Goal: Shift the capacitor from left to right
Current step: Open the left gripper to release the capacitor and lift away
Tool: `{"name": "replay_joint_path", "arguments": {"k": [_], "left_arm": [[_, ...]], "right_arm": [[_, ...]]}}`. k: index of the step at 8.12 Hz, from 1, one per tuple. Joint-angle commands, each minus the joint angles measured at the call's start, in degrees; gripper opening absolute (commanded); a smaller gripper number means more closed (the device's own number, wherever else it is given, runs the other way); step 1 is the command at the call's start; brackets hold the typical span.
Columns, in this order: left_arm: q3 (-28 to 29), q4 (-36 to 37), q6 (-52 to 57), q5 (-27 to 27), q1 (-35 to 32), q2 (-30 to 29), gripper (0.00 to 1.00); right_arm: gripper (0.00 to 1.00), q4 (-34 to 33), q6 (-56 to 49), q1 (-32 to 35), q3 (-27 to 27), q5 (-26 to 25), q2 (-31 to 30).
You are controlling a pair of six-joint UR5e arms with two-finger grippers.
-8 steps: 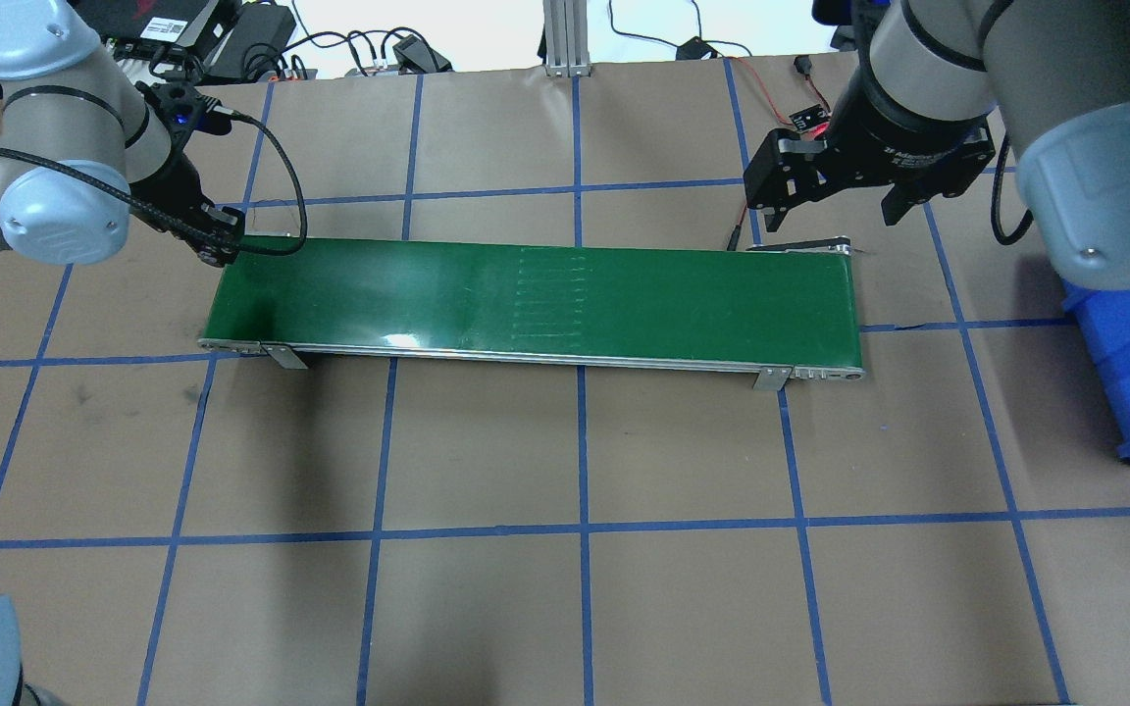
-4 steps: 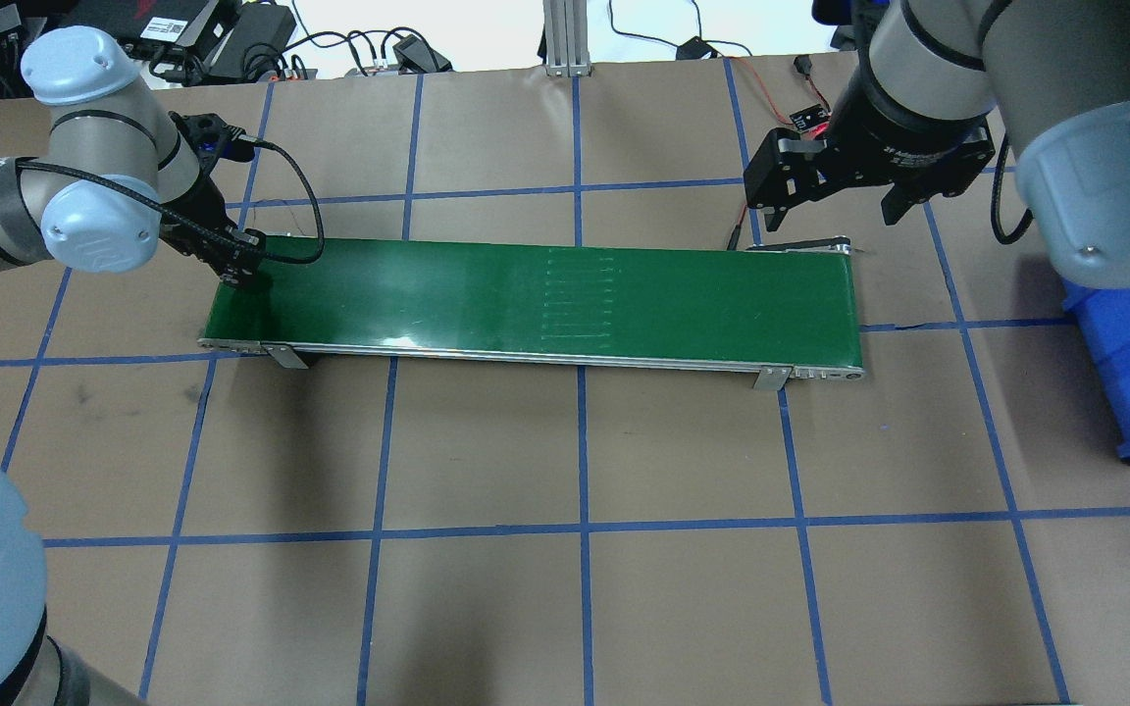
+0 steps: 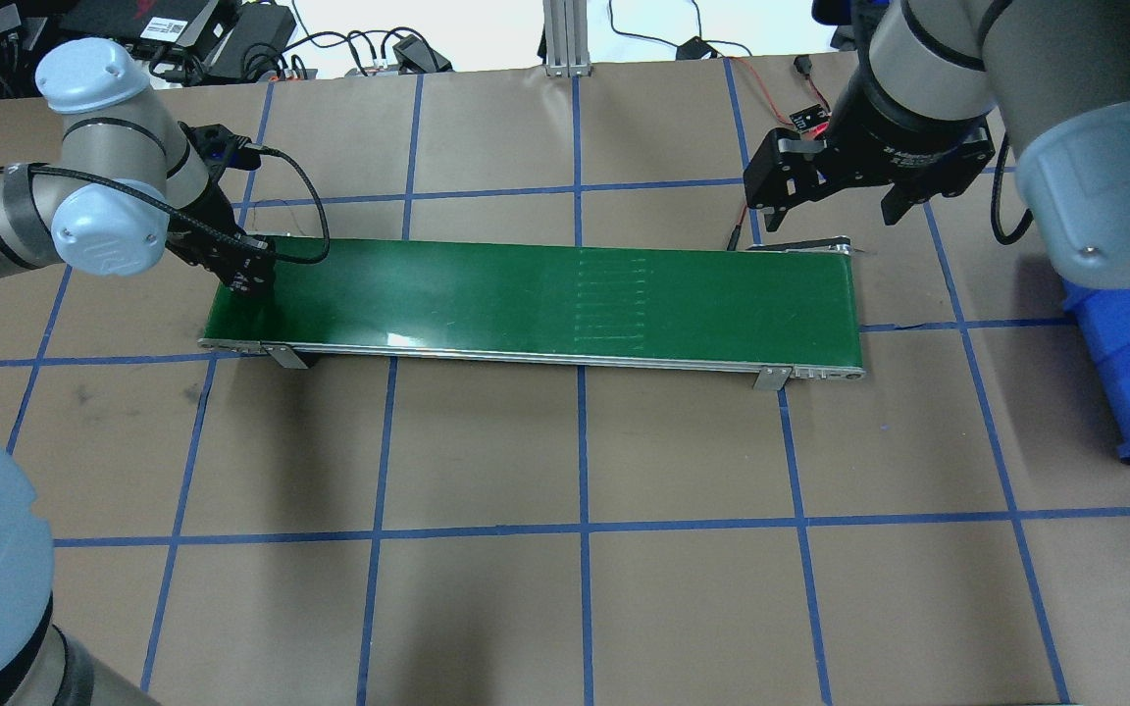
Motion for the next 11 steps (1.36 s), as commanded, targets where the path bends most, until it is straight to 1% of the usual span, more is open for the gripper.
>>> {"name": "replay_joint_path", "arguments": {"k": [1, 2, 3, 4, 6, 7, 8, 10, 11], "left_arm": [[0.17, -2.51, -1.54, -2.33, -1.25, 2.21, 1.0], [0.26, -5.57, -2.77, -2.5, -2.74, 5.1, 1.0], [0.35, -6.04, -7.66, -2.24, -4.58, 8.87, 1.0], [0.35, -8.22, -12.14, -2.15, -6.34, 12.38, 1.0], [0.52, -13.74, -12.45, -1.54, -7.24, 17.06, 1.0], [0.52, -14.47, -12.45, 1.42, -7.33, 19.43, 1.0], [0.18, -14.48, -13.06, 3.19, -7.59, 21.1, 1.0], [0.09, -14.48, -13.24, 3.73, -7.94, 21.82, 1.0], [0.0, -14.48, -14.46, 3.56, -7.86, 22.35, 1.0]], "right_arm": [[1.0, 0.0, 0.0, 0.0, 0.0, -0.04, 0.0], [1.0, 0.09, 0.0, 0.0, 0.0, -0.04, 0.0], [1.0, 0.09, -0.09, 0.0, 0.0, -0.04, 0.0], [1.0, 0.09, -0.18, 0.0, 0.0, -0.04, -0.09], [1.0, -0.09, -0.44, -0.09, 0.0, -0.04, 0.0], [1.0, -0.17, -0.44, -0.09, 0.09, -0.04, 0.09], [1.0, -0.18, -0.27, -0.09, 0.09, -0.04, 0.09], [1.0, -0.53, 0.09, 0.09, 0.0, 0.14, 0.61], [1.0, 0.43, -0.17, 0.09, 0.17, -0.56, 0.61]]}}
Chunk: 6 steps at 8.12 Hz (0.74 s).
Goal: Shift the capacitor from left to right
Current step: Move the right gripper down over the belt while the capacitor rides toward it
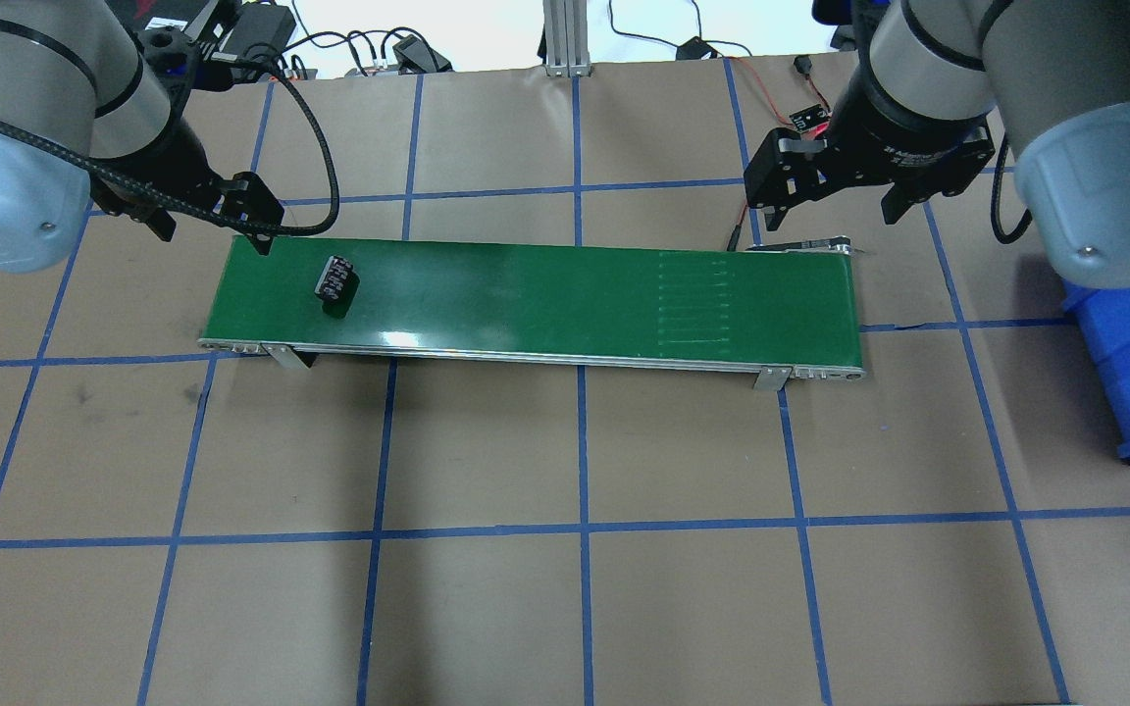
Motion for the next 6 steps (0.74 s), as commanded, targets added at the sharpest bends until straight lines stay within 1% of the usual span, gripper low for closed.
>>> {"name": "replay_joint_path", "arguments": {"k": [1, 2, 3, 5, 6], "left_arm": [[-0.16, 0.01, -1.3, -0.18, -0.04, 0.1, 1.0], [-0.08, 0.88, -0.87, 0.16, -0.04, -0.6, 1.0], [-0.16, 0.97, -1.65, 0.08, -0.04, -0.78, 1.0], [-0.25, 0.98, -0.87, 0.08, -0.04, -0.78, 1.0], [-0.25, 0.98, -1.47, 0.08, -0.04, -0.7, 1.0]], "right_arm": [[1.0, 0.95, -0.55, 0.42, 1.79, -2.57, 0.89], [1.0, -0.01, -0.73, 0.42, 3.99, -2.16, 2.12], [1.0, -3.06, -0.3, 0.42, 4.1, -1.98, 6.04], [1.0, -16.65, -0.12, 0.51, 4.27, -1.63, 17.19], [1.0, -21.07, -0.21, 0.51, 4.36, -1.62, 21.42]]}}
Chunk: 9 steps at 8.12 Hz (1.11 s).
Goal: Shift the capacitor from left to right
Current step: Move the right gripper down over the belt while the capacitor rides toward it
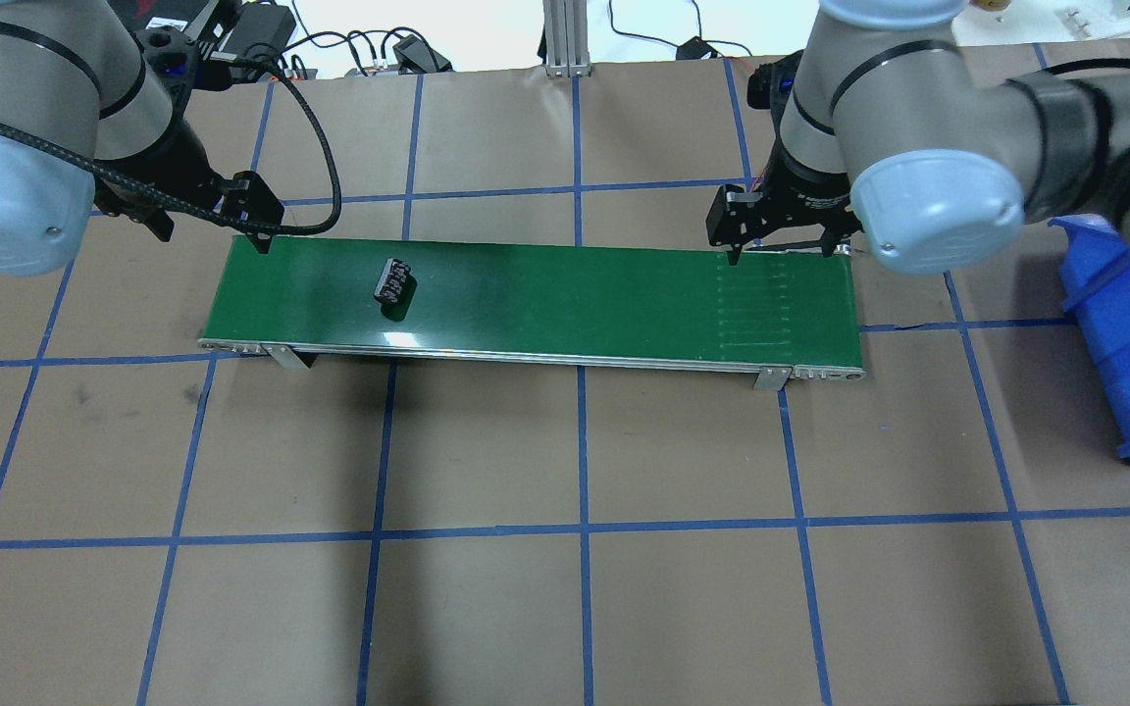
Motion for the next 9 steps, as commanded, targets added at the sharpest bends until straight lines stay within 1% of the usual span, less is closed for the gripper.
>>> {"name": "replay_joint_path", "arguments": {"k": [1, 4, 6, 7, 8, 9], "left_arm": [[-0.03, -0.22, -0.36, -0.24, 0.0, 0.12, 1.0], [-0.12, -0.05, -0.27, 0.11, 0.0, -0.23, 1.0], [-0.12, 0.04, -0.36, -0.06, 0.0, -0.14, 1.0], [-0.03, 0.04, -0.36, -0.15, 0.0, 0.03, 1.0], [-0.12, 0.04, -0.1, -0.15, 0.0, 0.03, 1.0], [-0.3, 0.91, -0.27, -0.33, 0.09, -0.75, 1.0]], "right_arm": [[1.0, -10.39, 0.02, 0.05, 0.31, -0.09, 10.54], [1.0, -10.13, 0.02, -0.03, 0.23, -0.97, 10.65], [1.0, -8.47, 0.37, -0.64, 2.15, 0.69, 10.56], [1.0, -8.81, 0.02, -1.78, 3.55, 7.14, 10.04], [1.0, -10.99, -0.33, -2.23, 4.79, 11.81, 10.03], [1.0, -12.58, -1.55, -2.84, 5.15, 12.47, 10.29]]}}
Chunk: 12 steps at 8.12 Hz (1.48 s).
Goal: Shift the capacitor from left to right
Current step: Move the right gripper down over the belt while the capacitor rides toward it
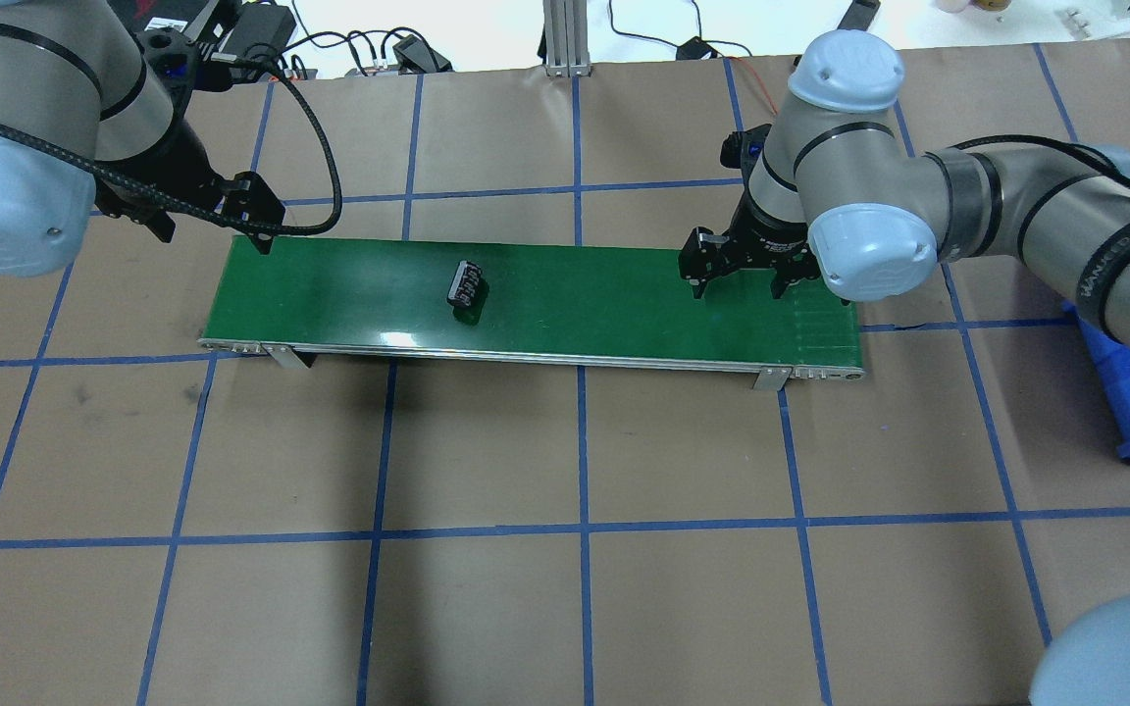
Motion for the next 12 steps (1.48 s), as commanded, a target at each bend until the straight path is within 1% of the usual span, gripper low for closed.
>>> {"name": "replay_joint_path", "arguments": {"k": [1, 2, 5, 7, 9, 10, 11, 12], "left_arm": [[-0.28, 2.4, -0.11, -0.45, 0.0, -0.17, 1.0], [-0.28, 2.33, -0.11, -0.45, -0.09, 1.14, 1.0], [-1.07, 1.28, -0.01, -0.1, 0.52, 0.01, 1.0], [-1.16, -2.92, 0.06, -0.1, 0.44, 1.67, 1.0], [-1.07, -2.16, -0.29, 0.51, 0.0, 3.26, 1.0], [-1.07, -2.94, -0.46, 1.73, -0.09, 5.09, 1.0], [-0.99, -4.86, -3.59, 2.01, 0.0, 6.67, 1.0], [-0.99, -7.05, -5.62, 1.83, 0.0, 5.65, 1.0]], "right_arm": [[1.0, -2.71, -5.34, -3.08, 1.68, 5.06, 0.12], [1.0, -2.37, -7.82, -4.05, 1.77, 3.93, -0.15], [1.0, -2.1, -7.66, -3.98, 1.16, 4.01, -0.32], [1.0, -2.1, -7.67, -3.98, 1.07, 4.19, -0.41], [1.0, -2.19, -5.31, -3.89, 1.07, 4.71, -0.32], [1.0, -2.19, -0.68, -3.89, 1.07, 4.45, -0.15], [1.0, -2.45, 2.15, -3.89, 1.07, 4.89, 0.11], [1.0, -2.54, 2.26, -3.89, 1.07, 4.89, 0.2]]}}
